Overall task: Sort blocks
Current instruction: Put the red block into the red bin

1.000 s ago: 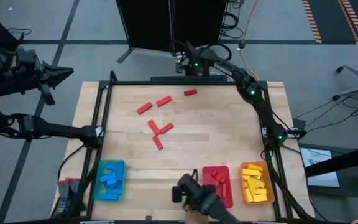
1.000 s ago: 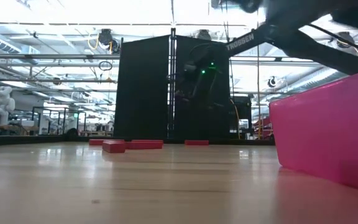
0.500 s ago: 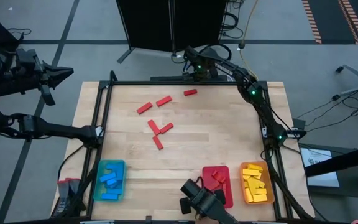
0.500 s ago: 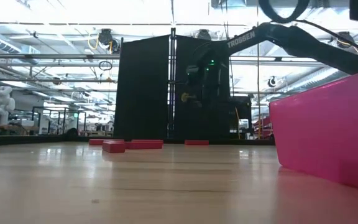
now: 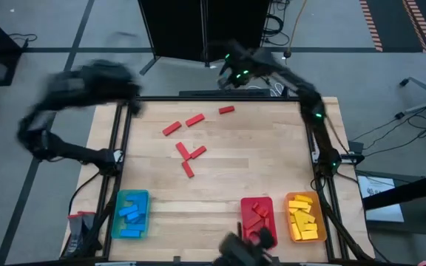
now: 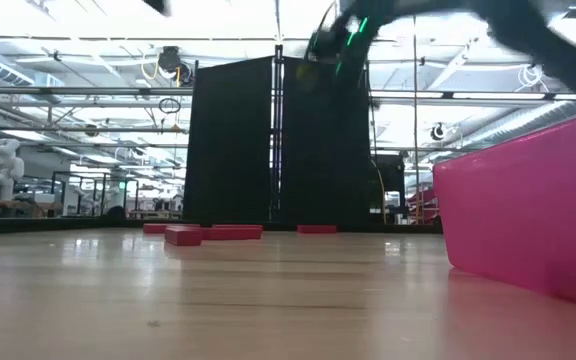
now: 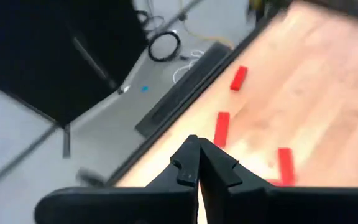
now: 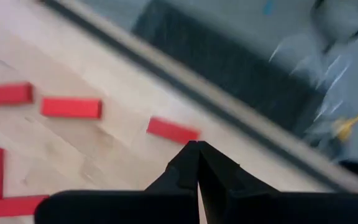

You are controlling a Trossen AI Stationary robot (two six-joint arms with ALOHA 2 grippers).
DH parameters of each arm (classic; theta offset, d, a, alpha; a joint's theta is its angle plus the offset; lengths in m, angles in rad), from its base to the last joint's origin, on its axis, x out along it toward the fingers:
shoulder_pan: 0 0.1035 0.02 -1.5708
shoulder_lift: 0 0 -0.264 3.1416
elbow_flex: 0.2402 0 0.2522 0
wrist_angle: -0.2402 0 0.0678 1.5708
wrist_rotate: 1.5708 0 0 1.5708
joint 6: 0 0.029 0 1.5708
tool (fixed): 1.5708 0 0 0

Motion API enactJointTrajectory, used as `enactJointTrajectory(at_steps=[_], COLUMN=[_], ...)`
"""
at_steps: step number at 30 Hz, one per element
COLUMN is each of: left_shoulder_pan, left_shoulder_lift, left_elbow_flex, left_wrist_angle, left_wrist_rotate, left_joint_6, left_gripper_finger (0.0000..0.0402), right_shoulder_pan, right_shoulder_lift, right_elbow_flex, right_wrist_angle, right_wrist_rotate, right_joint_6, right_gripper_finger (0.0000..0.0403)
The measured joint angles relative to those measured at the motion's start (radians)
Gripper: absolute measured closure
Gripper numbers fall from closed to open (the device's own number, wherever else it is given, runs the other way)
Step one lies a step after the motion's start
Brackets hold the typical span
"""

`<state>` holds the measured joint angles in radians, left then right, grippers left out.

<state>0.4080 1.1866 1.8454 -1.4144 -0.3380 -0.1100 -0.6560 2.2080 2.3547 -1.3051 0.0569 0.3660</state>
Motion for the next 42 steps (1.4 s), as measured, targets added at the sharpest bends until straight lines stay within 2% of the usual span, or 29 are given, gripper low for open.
enactJointTrajectory(at_steps=[1,2,5,6,8,10,11,13,14,15,17,19,22,25,28,30,32,35,38,42], left_shoulder_pan=[0.000,0.000,0.011,0.020,0.046,0.088,0.107,0.132,0.138,0.142,0.145,0.149,0.142,0.120,0.104,0.098,0.093,0.089,0.089,0.089], left_shoulder_lift=[0.022,0.042,0.105,0.140,0.239,0.352,0.407,0.515,0.568,0.620,0.731,0.843,0.983,1.100,1.183,1.219,1.244,1.270,1.288,1.325], left_elbow_flex=[-0.085,-0.167,-0.363,-0.404,-0.446,-0.454,-0.456,-0.451,-0.449,-0.440,-0.400,-0.338,-0.218,-0.079,0.094,0.208,0.303,0.384,0.403,0.401], left_wrist_angle=[0.105,0.224,0.645,0.762,0.892,0.987,1.061,1.332,1.472,1.590,1.752,1.802,1.784,1.726,1.439,1.210,1.051,1.005,0.997,0.875], left_wrist_rotate=[0.017,0.080,0.370,0.430,0.474,0.603,0.726,0.965,1.026,1.040,0.971,0.885,0.753,0.673,0.583,0.492,0.403,0.343,0.353,0.355], left_joint_6=[0.051,0.108,0.230,0.251,0.246,0.161,0.067,-0.163,-0.293,-0.417,-0.617,-0.766,-0.905,-0.980,-0.954,-0.847,-0.727,-0.640,-0.668,-0.723], left_gripper_finger=[0.0398,0.0398,0.0399,0.0399,0.0400,0.0400,0.0400,0.0400,0.0400,0.0400,0.0401,0.0401,0.0401,0.0401,0.0401,0.0401,0.0401,0.0401,0.0401,0.0401], right_shoulder_pan=[0.010,0.021,0.061,0.077,0.110,0.148,0.168,0.208,0.229,0.249,0.280,0.310,0.338,0.361,0.375,0.385,0.396,0.415,0.420,0.423], right_shoulder_lift=[-0.056,-0.112,-0.292,-0.350,-0.459,-0.551,-0.589,-0.654,-0.681,-0.704,-0.744,-0.770,-0.783,-0.778,-0.761,-0.749,-0.736,-0.721,-0.714,-0.711], right_elbow_flex=[0.000,0.000,0.000,0.001,0.003,0.003,0.003,0.003,0.003,0.003,0.003,0.003,0.001,-0.006,-0.006,-0.005,-0.005,-0.006,-0.005,-0.005], right_wrist_angle=[-0.005,-0.011,-0.021,-0.023,-0.031,-0.047,-0.054,-0.082,-0.102,-0.123,-0.178,-0.228,-0.264,-0.258,-0.262,-0.265,-0.265,-0.265,-0.264,-0.262], right_wrist_rotate=[0.041,0.079,0.174,0.207,0.276,0.343,0.372,0.430,0.456,0.477,0.519,0.552,0.592,0.592,0.592,0.592,0.593,0.592,0.592,0.593], right_joint_6=[-0.014,-0.025,-0.038,-0.038,-0.031,-0.005,0.012,0.041,0.054,0.070,0.108,0.150,0.177,0.165,0.143,0.139,0.123,0.093,0.079,0.062], right_gripper_finger=[0.0403,0.0403,0.0403,0.0403,0.0403,0.0403,0.0403,0.0403,0.0403,0.0403,0.0403,0.0403,0.0403,0.0403,0.0403,0.0403,0.0403,0.0403,0.0403,0.0403])
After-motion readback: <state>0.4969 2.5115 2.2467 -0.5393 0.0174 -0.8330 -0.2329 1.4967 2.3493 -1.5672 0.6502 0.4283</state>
